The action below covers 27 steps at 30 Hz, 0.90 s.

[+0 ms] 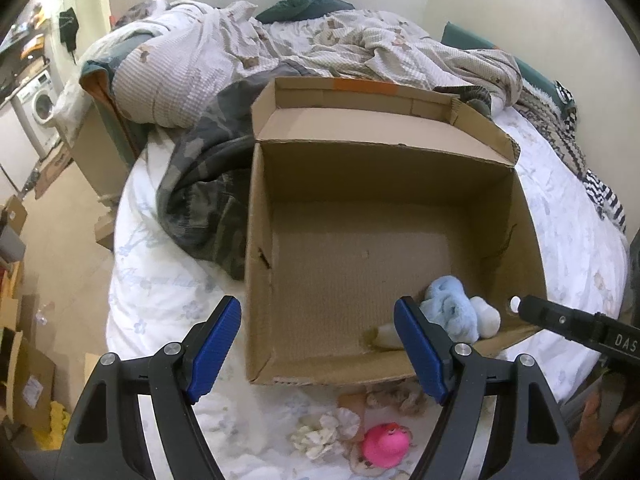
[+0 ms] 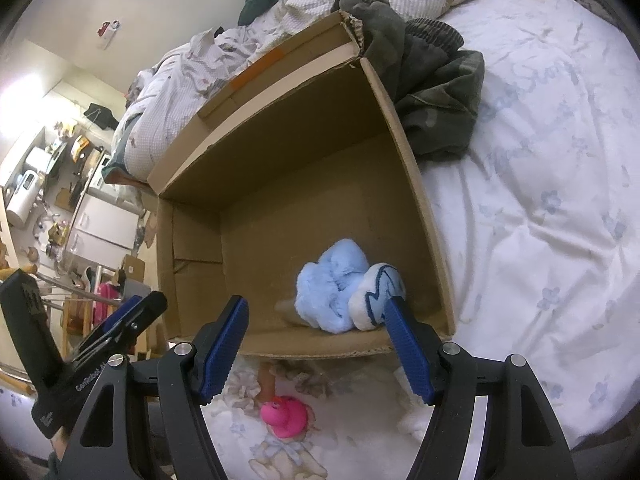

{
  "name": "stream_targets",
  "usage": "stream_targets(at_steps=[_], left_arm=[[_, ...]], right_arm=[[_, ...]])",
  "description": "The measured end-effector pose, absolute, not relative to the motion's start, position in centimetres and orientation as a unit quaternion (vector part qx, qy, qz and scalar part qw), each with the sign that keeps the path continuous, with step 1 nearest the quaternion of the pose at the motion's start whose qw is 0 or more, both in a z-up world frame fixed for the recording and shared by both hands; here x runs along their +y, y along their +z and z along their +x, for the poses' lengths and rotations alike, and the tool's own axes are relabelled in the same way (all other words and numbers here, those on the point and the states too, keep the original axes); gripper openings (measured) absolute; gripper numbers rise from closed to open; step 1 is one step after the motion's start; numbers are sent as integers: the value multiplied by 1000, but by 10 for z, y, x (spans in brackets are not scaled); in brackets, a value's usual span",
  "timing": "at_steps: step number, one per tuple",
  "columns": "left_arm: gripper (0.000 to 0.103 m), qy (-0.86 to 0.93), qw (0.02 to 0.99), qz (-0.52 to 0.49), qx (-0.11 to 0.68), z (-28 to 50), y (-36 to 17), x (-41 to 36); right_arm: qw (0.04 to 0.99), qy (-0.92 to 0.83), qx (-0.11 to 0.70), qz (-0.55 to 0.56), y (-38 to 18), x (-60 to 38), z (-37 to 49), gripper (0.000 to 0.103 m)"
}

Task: Organize soft objects
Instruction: 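Withdraw both grippers from the box toward the remaining toys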

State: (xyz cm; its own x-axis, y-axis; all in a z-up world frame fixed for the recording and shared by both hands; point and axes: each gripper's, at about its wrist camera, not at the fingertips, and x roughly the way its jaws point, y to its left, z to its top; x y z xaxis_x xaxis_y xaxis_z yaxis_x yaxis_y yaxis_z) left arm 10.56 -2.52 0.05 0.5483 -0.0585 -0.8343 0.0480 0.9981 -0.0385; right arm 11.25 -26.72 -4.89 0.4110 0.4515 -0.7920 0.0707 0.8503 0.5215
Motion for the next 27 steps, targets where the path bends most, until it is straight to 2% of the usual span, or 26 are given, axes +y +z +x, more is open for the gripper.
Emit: stream_targets(at_steps=[5,9,18,27], left_arm=[[77,-22,885,-8,464,93,8,-17],[77,-22,885,-15,465,85,8,-10],[77,-2,880,-6,476,60,1,11],[77,31,854,-43,518,56,-19,39]], right_arm=[[816,126,519,221,-39,-260,104,76],[832,139,501,192,-25,-252,91,103],[842,143,490,174,-22,-241,68,103],[828,144,521,146,-40,-218,58,103]])
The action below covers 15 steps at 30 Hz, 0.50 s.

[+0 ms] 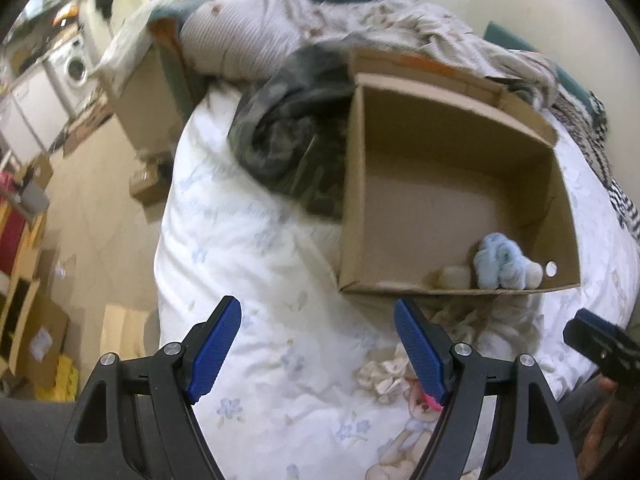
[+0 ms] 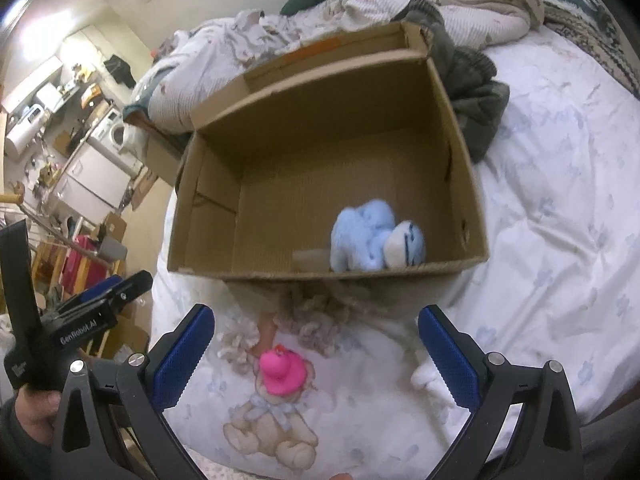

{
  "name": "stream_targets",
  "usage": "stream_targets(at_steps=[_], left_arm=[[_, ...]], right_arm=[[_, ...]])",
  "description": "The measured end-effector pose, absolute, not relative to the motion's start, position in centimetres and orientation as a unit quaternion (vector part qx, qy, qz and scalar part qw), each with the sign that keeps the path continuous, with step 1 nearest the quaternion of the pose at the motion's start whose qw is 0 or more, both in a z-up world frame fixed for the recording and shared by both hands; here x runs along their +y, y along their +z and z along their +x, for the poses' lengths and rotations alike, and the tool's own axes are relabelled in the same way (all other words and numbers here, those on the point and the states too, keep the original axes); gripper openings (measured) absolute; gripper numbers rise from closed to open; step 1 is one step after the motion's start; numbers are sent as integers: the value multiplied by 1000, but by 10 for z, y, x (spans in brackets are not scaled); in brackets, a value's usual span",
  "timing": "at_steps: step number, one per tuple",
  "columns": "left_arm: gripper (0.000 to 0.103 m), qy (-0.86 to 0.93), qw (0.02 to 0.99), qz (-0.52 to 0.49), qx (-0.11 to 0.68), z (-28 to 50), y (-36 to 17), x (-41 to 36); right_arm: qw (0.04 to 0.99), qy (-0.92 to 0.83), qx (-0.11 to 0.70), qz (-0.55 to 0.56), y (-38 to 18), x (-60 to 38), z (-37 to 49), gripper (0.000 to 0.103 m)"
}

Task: Organize soft objects
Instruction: 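Withdraw both grippers from the box toward the remaining toys, then grasp the white lace cloth with the left gripper while the right gripper grasps the pink duck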

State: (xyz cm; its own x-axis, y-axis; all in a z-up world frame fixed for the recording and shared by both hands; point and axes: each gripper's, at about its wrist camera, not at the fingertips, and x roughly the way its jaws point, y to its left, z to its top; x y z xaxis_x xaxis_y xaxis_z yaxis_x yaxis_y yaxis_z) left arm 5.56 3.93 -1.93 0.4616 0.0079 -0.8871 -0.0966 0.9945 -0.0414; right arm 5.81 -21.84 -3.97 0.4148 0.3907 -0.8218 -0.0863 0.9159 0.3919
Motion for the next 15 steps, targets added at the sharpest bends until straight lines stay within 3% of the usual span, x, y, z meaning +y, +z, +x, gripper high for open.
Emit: stream_targets(at_steps=[11,13,15], left_arm=[[75,-31,790,-74,607,63,-71,17],[68,-42,779,-66,622,62,-81,5],[50,-55,770,-57,633,64,-90,-6]], right_arm=[[809,129,553,150,-55,-220,65,103],[806,126,558,155,-57,-222,66,103],[801,128,561,163,-59,-224,67,103]])
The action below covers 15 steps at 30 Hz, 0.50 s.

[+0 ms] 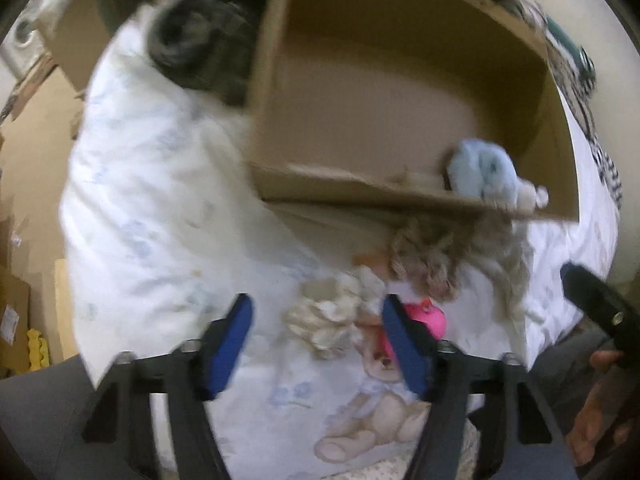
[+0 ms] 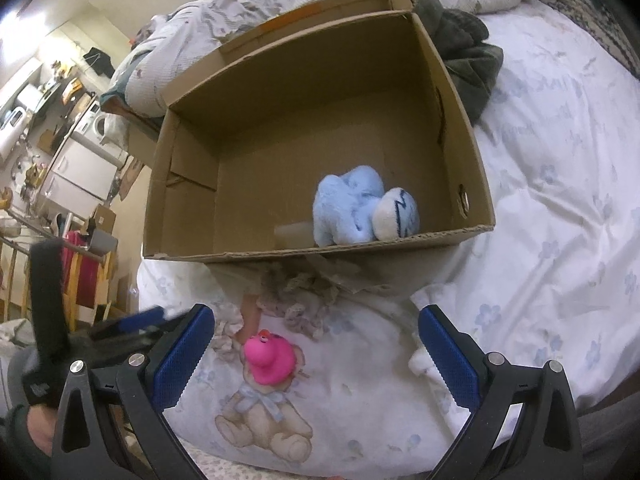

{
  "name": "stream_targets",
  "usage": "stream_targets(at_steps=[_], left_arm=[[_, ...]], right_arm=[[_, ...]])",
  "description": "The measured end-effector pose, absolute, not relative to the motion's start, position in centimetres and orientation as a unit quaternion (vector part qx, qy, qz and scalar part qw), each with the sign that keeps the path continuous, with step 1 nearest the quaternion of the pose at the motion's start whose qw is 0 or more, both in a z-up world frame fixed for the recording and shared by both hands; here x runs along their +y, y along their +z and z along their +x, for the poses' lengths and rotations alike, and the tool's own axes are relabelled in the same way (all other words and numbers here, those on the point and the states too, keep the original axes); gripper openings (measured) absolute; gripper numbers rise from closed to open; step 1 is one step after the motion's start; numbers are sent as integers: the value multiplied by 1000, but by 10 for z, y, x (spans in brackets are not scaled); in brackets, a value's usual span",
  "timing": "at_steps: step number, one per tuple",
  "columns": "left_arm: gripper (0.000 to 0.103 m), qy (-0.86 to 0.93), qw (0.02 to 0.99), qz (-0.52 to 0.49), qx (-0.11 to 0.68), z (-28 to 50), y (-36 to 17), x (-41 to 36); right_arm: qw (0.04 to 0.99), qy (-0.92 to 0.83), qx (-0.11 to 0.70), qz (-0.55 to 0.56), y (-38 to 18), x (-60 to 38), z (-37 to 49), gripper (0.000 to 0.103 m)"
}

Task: Organize soft objects
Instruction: 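Grasp the white lace cloth with the left gripper while the right gripper grasps the pink duck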

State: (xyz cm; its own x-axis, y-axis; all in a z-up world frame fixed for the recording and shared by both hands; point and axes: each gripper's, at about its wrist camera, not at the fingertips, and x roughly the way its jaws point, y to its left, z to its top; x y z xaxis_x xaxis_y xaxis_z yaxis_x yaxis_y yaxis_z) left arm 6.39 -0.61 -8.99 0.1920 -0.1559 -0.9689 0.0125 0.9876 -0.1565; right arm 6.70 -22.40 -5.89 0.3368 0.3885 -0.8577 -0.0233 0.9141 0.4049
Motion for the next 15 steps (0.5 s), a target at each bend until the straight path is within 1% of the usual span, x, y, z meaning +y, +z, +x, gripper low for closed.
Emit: stream_targets(at_steps=[4,5,6,9,15], left_arm=[[41,-58,761,-35,646,69,-105,-25],[31,-58,759,-32,647,70,-107,-27],[17,-60,757,-27,650,71,-109,-30],[11,-65,752,-20,656,69,-114,-38],[9,-74,766,-34,638,58,-91,-35]], right_arm=[[794,132,568,171,-62,-226,69,103],[793,131,570,170,-63,-226,69,103],[793,132,570,170,-63,-226,69,103],[790,135,574,169,-64,-225,69,103],[775,145,591,170,-70,-221,69,103]])
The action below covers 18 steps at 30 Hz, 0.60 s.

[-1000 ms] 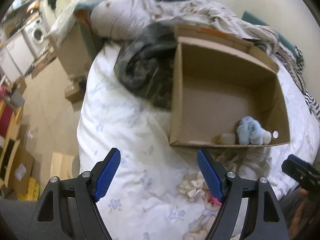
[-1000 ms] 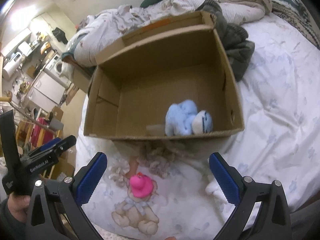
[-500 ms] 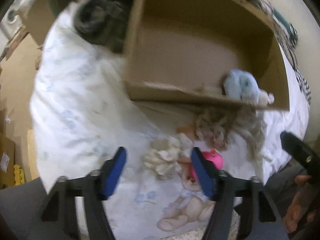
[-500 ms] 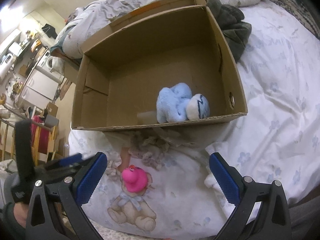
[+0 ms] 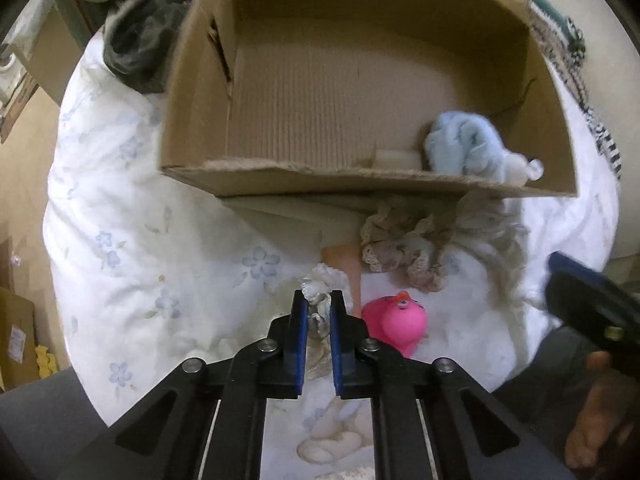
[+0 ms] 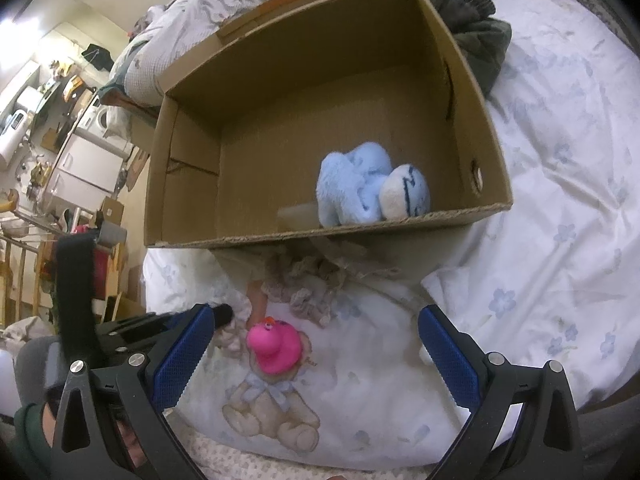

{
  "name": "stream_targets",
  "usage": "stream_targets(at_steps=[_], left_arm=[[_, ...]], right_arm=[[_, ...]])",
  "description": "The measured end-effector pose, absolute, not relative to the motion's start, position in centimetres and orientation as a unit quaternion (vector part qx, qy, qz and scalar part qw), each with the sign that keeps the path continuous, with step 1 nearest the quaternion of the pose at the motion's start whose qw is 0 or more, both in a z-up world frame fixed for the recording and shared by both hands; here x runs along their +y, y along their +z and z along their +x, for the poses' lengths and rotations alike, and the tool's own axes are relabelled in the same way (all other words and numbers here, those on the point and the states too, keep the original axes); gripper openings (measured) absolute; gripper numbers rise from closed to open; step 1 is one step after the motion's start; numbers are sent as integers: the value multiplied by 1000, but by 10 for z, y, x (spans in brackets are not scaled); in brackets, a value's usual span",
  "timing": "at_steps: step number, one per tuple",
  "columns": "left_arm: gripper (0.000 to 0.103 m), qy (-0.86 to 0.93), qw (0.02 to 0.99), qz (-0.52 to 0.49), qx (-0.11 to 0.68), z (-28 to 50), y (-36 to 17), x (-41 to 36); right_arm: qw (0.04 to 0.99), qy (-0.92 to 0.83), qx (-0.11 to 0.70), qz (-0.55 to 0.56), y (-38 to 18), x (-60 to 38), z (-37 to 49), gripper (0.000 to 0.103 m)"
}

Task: Organize soft objects
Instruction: 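Grasp the white lace cloth with the left gripper while the right gripper grasps the pink duck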

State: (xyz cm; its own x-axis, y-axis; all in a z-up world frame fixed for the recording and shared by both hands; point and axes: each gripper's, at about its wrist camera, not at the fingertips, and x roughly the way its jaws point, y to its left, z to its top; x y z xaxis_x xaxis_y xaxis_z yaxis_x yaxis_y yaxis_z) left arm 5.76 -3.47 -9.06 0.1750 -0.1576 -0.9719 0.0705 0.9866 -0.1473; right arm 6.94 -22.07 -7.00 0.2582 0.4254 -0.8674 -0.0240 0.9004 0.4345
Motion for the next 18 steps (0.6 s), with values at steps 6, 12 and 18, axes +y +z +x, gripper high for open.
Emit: stream_targets(at_steps=[6,12,18], left_arm=[[9,-64,784,-52,616,48,-67,-6],[9,-46,788,-75,609,44,-60,16],[9,-38,792,-79,604,45,-53,22]], right_arm=[[748,172,620,165,-84,-207,71,103],[712,194,658,150,-107,-179,74,82],[698,203,677,112,-122,-147,82,58]])
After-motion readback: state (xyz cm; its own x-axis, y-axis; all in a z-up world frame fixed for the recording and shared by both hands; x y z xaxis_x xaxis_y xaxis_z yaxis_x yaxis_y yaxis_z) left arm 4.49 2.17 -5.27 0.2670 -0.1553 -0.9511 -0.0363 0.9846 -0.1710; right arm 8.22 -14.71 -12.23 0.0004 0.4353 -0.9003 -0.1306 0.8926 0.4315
